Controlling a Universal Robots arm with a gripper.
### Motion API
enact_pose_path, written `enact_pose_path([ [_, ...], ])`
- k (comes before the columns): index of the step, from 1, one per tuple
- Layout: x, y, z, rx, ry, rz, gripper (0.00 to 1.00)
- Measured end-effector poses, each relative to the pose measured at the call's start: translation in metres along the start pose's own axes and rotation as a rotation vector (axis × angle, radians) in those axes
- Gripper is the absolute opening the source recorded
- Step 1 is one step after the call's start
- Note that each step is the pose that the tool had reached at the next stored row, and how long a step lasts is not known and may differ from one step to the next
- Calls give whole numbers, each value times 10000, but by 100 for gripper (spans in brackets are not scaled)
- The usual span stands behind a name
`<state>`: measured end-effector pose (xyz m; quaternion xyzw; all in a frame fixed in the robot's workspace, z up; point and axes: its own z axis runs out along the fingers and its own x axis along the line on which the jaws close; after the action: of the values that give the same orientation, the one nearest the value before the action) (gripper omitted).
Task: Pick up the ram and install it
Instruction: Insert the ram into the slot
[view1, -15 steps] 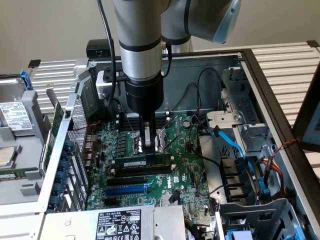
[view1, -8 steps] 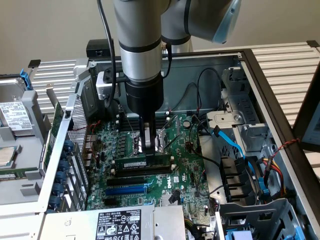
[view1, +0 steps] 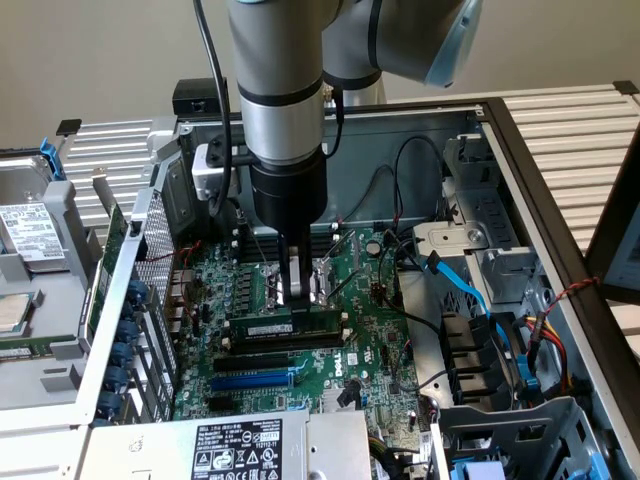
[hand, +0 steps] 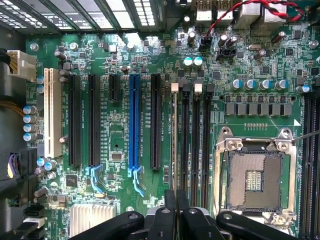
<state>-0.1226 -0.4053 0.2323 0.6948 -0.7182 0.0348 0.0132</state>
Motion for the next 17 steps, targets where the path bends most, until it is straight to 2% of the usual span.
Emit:
enact_pose_path([
  [17,5,3,21,39,-24,17,12],
])
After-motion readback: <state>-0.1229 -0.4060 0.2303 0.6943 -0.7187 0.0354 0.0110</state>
